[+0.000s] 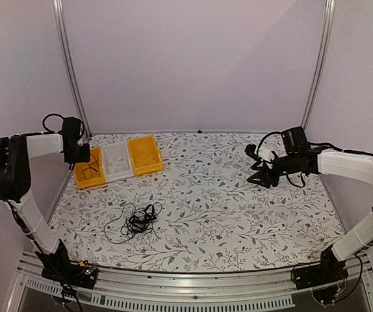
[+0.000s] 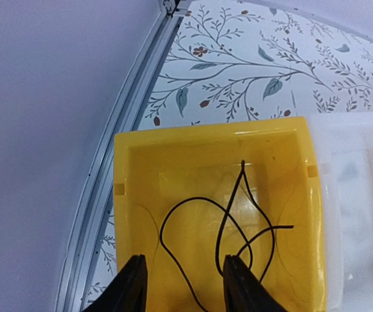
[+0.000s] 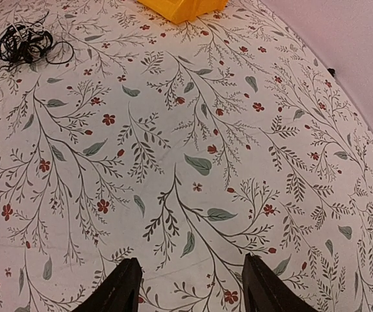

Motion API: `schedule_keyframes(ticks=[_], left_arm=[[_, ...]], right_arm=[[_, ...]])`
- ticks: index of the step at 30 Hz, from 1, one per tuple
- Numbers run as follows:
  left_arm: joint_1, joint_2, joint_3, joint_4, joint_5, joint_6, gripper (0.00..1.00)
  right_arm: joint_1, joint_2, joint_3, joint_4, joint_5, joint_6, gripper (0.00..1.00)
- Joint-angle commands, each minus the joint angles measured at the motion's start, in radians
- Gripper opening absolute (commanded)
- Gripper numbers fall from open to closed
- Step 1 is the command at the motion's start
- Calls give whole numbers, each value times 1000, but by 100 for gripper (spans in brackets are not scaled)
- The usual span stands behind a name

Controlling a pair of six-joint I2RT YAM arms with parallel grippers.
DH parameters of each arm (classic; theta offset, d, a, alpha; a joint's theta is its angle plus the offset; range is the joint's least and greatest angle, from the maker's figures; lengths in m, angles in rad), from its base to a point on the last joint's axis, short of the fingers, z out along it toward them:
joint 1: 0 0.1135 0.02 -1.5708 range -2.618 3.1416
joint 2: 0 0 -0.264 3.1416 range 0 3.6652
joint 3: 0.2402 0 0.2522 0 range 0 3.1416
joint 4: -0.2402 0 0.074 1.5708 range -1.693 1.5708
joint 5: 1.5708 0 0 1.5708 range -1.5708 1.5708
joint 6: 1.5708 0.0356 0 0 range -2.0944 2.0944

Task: Untangle the cables

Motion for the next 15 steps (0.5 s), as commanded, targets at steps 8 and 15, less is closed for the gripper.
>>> schedule_keyframes(ticks=[8,15], left_arm=[[-267,-472,-96,81,-50,108,53],[-322,-825,-472,391,120,99,100]], right_arm=[[10,-93,84,-4,-35,51,58],[63,-40,352,-176,-183,16,75]])
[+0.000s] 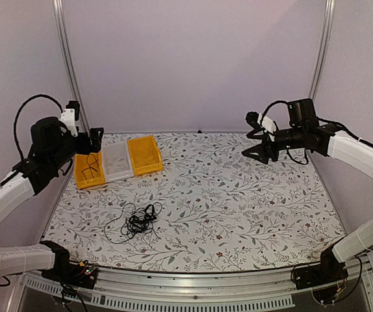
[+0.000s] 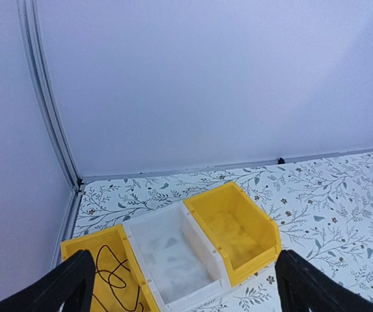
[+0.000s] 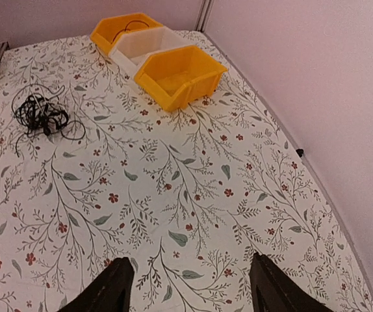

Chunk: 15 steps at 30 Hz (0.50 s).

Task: Untangle the cables

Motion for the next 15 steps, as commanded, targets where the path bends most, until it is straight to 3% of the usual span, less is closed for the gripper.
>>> schedule_keyframes(ticks=[1,2,4,8,9,11,13,15], left_arm=[[13,-101,-190,155,42,6,100],[13,-121,-212,157,41,-3,100],[12,-147,-247,159,73,-21,100],[6,-119,-261,121,54,-122,100],[5,-95,-249,100,69,-133,100],[-5,-53,-192,65,242,-43,100],[-11,-44,-165,30,347,-81,98],[-14,-24,-198,100,399,-173,69]], right_arm=[[41,70,205,-106,-152,9,91],[52,89,247,-109,-172,25,98],[90,143,305,-145,-186,22,99],[228,259,382,-130,-38,1,98],[257,285,402,-122,-11,6,94],[302,360,441,-101,0,55,83],[341,428,479,-86,-14,103,70],[387,519,524,-91,-16,151,60]])
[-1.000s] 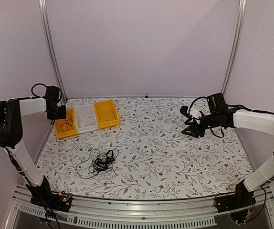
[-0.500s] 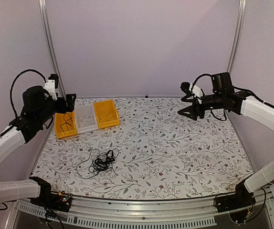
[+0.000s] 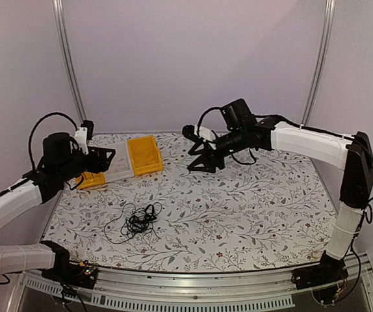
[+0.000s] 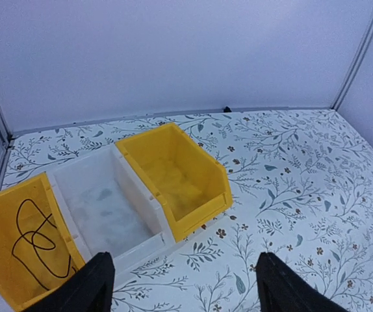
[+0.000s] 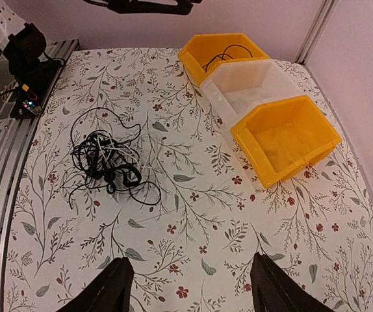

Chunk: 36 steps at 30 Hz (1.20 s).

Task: Untangle the cables

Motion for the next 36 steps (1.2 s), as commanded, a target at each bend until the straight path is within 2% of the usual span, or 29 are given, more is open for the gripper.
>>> schedule_keyframes(ticks=[1,3,5,7,9,14,20,31,36], left_arm=[[-14,52,10,36,219,-131,58],[-30,131,18,0,236,-186,45],[-86,175,1,1,229,-225,43],[-180,172,-39,40,152,-261,46],[-222,171,-63,37,83,-304,49],[-233,132,-124,-2,12,-406,51],[-233,-49,-261,20,-56,-461,54],[-234,-90,-299,4,-32,-451,55],[-234,-102,-295,6,-33,-449,56]], right_arm=[[88,148,106,-23,31,111,56],[130,230,152,-38,29,133,50],[164,291,187,-52,1,146,47],[197,360,214,-61,-13,160,47],[220,405,228,-64,-26,162,47],[250,469,243,-50,-52,167,48],[275,538,288,-66,-69,181,50],[281,605,355,-67,-53,223,45],[282,619,355,-71,-61,222,37]])
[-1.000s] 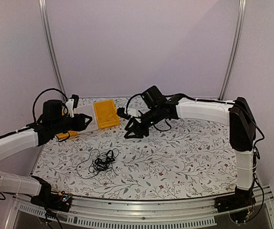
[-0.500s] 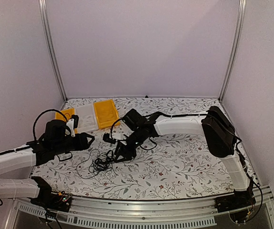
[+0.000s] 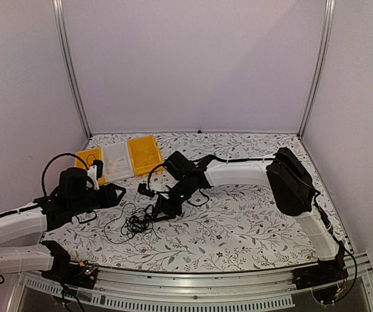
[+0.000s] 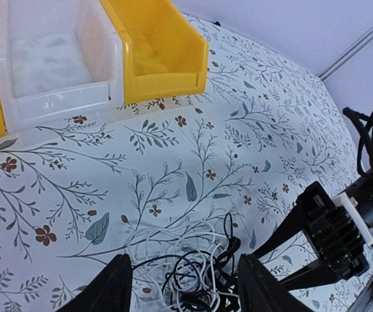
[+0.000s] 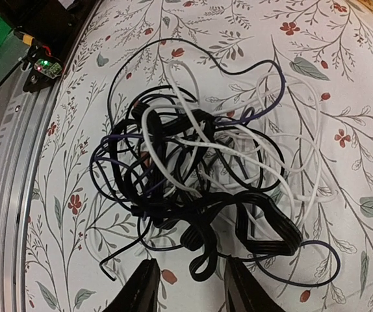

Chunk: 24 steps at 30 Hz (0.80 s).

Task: Untangle the cables

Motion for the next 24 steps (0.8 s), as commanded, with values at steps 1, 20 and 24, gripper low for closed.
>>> schedule_keyframes(ticks=[1,20,24], left_arm=[[-4,-17,1,-1,-3,1,56],[-160,-2,-60,244,95,47,61],[-249,-13,-89,311,12,59,62]], right_arm=[[7,32,25,-5,-11,6,35],[5,-56,66,-41,-89,39,0],[6,-108,80,-40,-99,57,0]])
